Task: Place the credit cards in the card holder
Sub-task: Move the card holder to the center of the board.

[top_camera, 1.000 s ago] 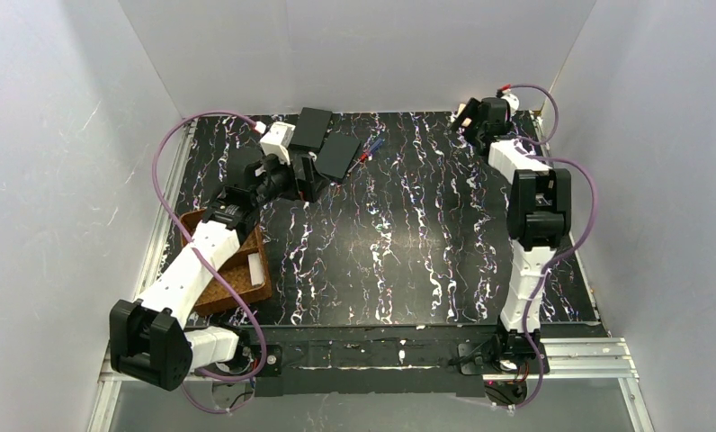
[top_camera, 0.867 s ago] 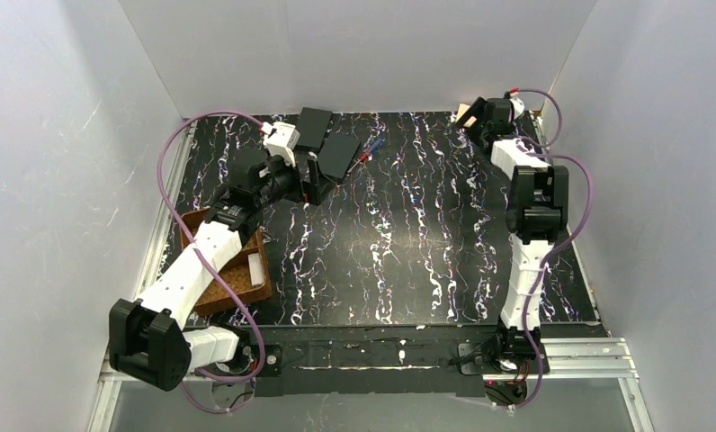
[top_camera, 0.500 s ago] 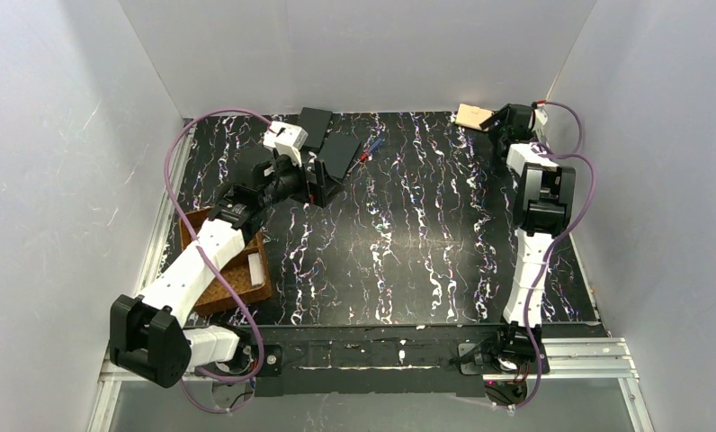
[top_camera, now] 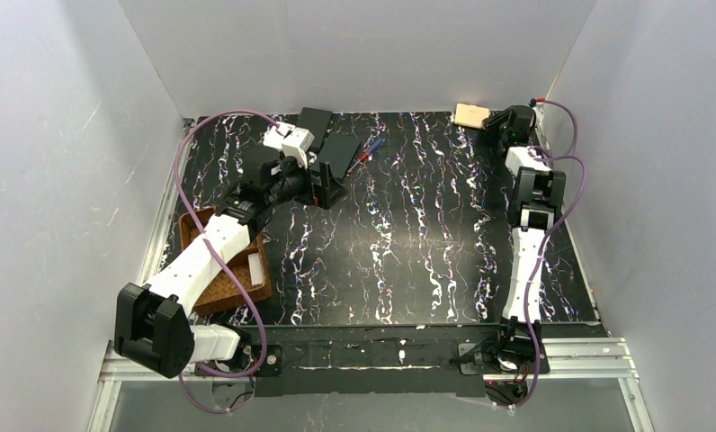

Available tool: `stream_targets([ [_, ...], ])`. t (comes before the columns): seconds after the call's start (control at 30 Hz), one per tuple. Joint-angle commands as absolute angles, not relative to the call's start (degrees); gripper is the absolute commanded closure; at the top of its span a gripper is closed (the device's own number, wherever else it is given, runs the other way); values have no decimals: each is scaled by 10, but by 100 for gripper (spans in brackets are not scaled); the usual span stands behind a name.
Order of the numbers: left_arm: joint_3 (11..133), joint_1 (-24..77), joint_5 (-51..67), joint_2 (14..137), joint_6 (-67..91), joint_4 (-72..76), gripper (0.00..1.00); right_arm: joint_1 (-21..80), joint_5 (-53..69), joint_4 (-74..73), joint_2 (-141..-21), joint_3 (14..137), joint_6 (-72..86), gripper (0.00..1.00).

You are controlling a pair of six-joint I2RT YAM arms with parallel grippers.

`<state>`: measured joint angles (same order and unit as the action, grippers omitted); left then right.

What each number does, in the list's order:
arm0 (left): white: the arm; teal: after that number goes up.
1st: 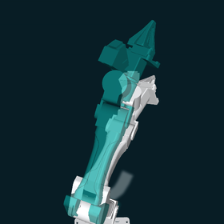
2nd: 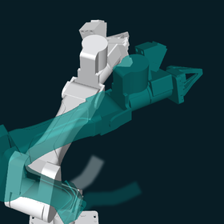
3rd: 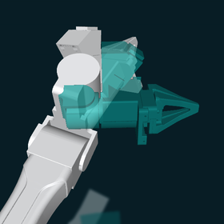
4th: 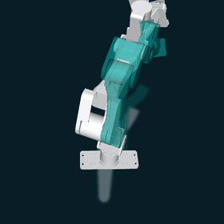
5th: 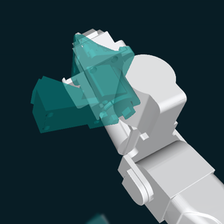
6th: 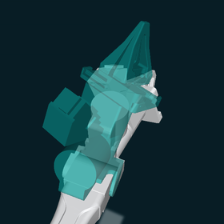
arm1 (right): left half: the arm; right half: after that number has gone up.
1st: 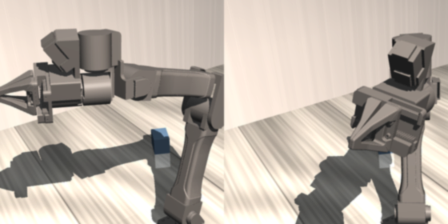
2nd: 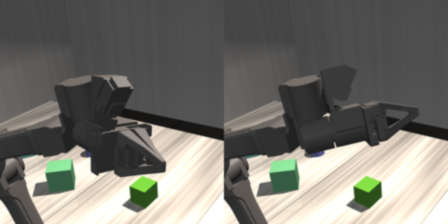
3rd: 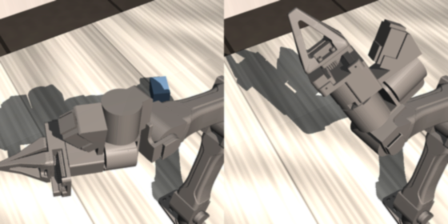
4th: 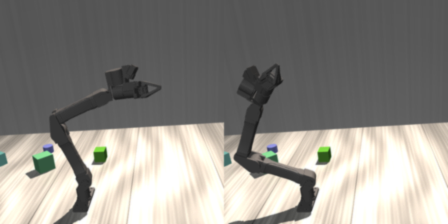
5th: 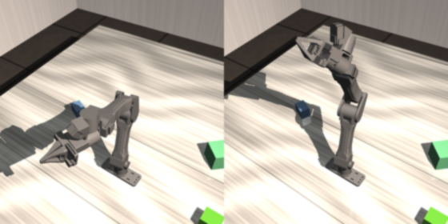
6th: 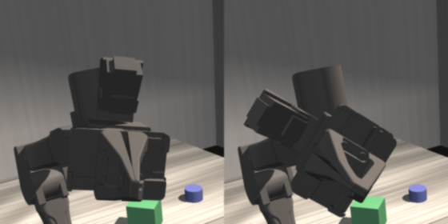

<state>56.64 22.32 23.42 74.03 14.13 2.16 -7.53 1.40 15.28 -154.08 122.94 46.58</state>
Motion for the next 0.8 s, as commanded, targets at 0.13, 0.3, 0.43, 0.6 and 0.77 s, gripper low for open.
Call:
stream_targets([
  [0.13,590,229,246,747,135,14,1,-79,70,171,-1584,1274,463,75],
  [0.3,590,233,242,750,132,11,1,-77,109,191,-1564,1242,458,99],
  [0.43,594,234,241,754,136,8,1,-73,137,217,-1487,1136,465,99],
  [0.6,596,234,242,756,157,10,1,-53,152,259,-1319,885,503,99],
  [0.77,600,234,233,768,186,4,1,-4,164,279,-1141,625,521,99],
])
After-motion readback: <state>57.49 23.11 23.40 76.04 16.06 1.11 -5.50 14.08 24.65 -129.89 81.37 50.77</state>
